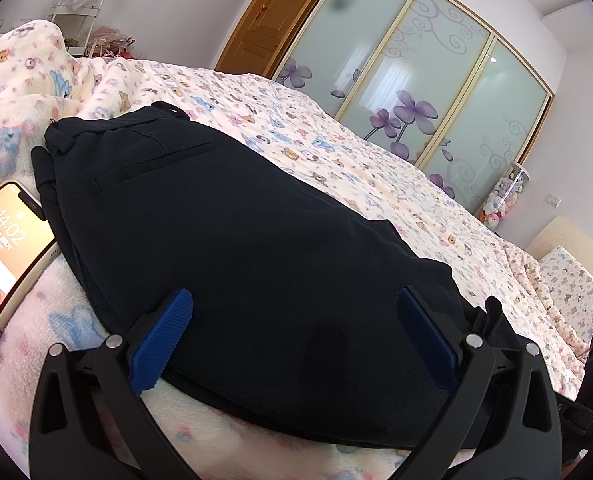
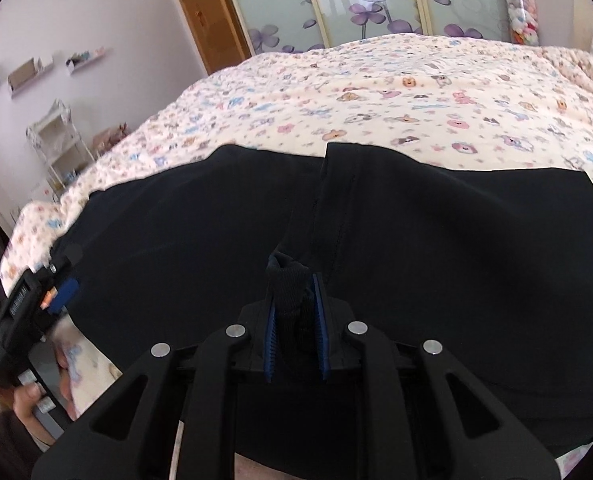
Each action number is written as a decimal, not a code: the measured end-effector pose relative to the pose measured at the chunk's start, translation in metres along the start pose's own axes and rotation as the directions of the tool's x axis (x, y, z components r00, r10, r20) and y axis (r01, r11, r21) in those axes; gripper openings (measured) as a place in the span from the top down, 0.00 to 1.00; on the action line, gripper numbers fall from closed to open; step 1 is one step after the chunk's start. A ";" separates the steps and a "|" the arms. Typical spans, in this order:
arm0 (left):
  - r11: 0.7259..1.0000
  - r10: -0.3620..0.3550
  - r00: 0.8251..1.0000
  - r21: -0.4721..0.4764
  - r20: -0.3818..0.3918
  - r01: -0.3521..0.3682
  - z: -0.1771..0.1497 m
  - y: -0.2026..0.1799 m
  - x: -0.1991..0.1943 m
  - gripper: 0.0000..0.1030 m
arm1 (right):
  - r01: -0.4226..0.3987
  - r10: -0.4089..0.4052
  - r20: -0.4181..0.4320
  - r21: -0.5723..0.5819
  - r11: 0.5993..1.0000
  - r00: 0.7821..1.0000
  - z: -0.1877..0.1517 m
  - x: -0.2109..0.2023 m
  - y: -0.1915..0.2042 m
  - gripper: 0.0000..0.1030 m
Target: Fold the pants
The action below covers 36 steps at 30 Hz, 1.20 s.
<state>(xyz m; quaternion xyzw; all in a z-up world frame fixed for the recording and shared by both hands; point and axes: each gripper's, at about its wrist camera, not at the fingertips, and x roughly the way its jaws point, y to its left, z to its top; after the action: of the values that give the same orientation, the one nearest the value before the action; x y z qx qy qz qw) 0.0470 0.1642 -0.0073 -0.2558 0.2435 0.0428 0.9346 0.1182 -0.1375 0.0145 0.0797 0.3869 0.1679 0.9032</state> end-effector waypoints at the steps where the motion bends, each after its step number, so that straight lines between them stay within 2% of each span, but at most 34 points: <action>1: 1.000 0.002 1.000 0.002 -0.001 -0.002 0.000 0.000 0.000 0.02 | 0.006 -0.006 -0.007 -0.008 1.000 1.000 -0.001 0.002 0.001 0.83; 4: 1.000 0.003 1.000 0.003 -0.002 -0.003 0.001 0.000 0.000 0.02 | 0.022 -0.026 -0.051 -0.079 0.997 0.998 -0.004 0.010 0.014 0.72; 5: 1.000 0.002 1.000 0.002 -0.002 -0.002 0.001 0.000 0.000 0.02 | 0.019 -0.026 -0.059 -0.115 0.993 0.998 -0.005 0.011 0.020 0.57; 6: 1.000 0.001 1.000 0.003 -0.005 -0.001 0.002 0.000 0.001 0.02 | 0.001 -0.015 -0.081 -0.169 0.986 0.997 -0.007 0.010 0.030 0.36; 7: 1.000 -0.008 1.000 0.002 -0.008 0.008 0.003 0.001 -0.001 0.02 | -0.009 -0.011 -0.100 -0.199 0.980 0.995 -0.009 0.009 0.037 0.29; 8: 1.000 -0.022 1.000 -0.003 -0.009 0.022 0.005 0.002 -0.003 0.02 | -0.026 0.003 -0.103 -0.225 0.974 0.995 -0.012 0.004 0.043 0.29; 10: 0.998 -0.057 0.998 -0.019 0.003 0.057 0.008 0.004 -0.011 0.02 | -0.066 0.059 -0.037 -0.237 0.969 0.998 -0.018 -0.016 0.047 0.35; 11: 0.997 -0.066 0.998 -0.033 0.025 0.066 0.010 0.006 -0.018 0.02 | -0.083 0.082 -0.012 -0.225 0.971 0.997 -0.018 -0.024 0.044 0.46; 13: 0.997 -0.062 0.996 -0.042 0.056 0.065 0.012 0.007 -0.030 0.02 | -0.056 0.064 0.042 -0.170 0.984 0.997 -0.016 -0.036 0.031 0.50; 14: 0.997 -0.064 0.996 -0.029 0.058 0.065 0.014 0.005 -0.035 0.02 | -0.042 0.051 0.062 -0.136 0.990 0.997 -0.014 -0.039 0.023 0.55; 18: 0.997 -0.029 0.999 0.066 0.024 0.028 0.018 -0.007 -0.041 0.02 | -0.038 0.038 0.012 -0.018 0.999 0.999 -0.010 -0.024 -0.001 0.56; 21: 0.994 -0.005 1.000 0.108 0.008 0.004 0.020 -0.010 -0.041 0.02 | 0.003 -0.008 -0.094 -0.061 0.998 0.996 -0.019 0.002 0.005 0.55; 23: 0.993 0.010 1.000 0.122 -0.020 -0.008 0.023 -0.009 -0.041 0.02 | 0.032 -0.042 -0.092 -0.106 0.994 0.995 -0.020 0.003 0.013 0.55; 25: 0.992 0.015 0.999 0.126 -0.045 -0.009 0.025 -0.007 -0.041 0.02 | -0.021 0.016 -0.053 -0.101 0.995 0.998 -0.016 -0.008 0.015 0.55; 27: 0.992 0.024 0.998 0.123 -0.065 -0.016 0.028 -0.001 -0.043 0.02 | -0.032 0.028 -0.033 -0.117 0.993 0.999 -0.017 -0.013 0.018 0.56; 29: 0.995 0.023 0.995 0.099 -0.092 -0.014 0.031 0.008 -0.043 0.02 | -0.026 0.010 -0.113 -0.140 0.990 0.994 -0.022 0.003 0.021 0.54; 31: 0.999 0.000 0.989 0.045 -0.147 0.006 0.034 0.018 -0.041 0.02 | -0.043 0.030 -0.106 -0.118 0.992 0.994 -0.021 0.001 0.019 0.55; 33: 0.997 -0.055 0.969 -0.057 -0.241 0.043 0.038 0.034 -0.034 0.02 | -0.093 0.089 -0.082 -0.043 0.995 0.993 -0.019 -0.009 0.010 0.55; 34: 0.995 -0.069 0.963 -0.088 -0.261 0.048 0.038 0.038 -0.033 0.02 | -0.112 0.111 -0.071 -0.013 0.994 0.991 -0.020 -0.013 0.006 0.55; 36: 0.980 -0.113 0.939 -0.194 -0.324 0.051 0.038 0.054 -0.028 0.02 | -0.151 0.153 -0.043 0.044 0.988 0.987 -0.023 -0.021 -0.004 0.54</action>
<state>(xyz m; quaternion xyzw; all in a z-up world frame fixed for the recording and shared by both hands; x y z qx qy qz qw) 0.0277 0.2309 0.0094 -0.3541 0.3821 -0.0181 0.8534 0.0894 -0.1490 0.0119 0.1231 0.4038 0.2302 0.8768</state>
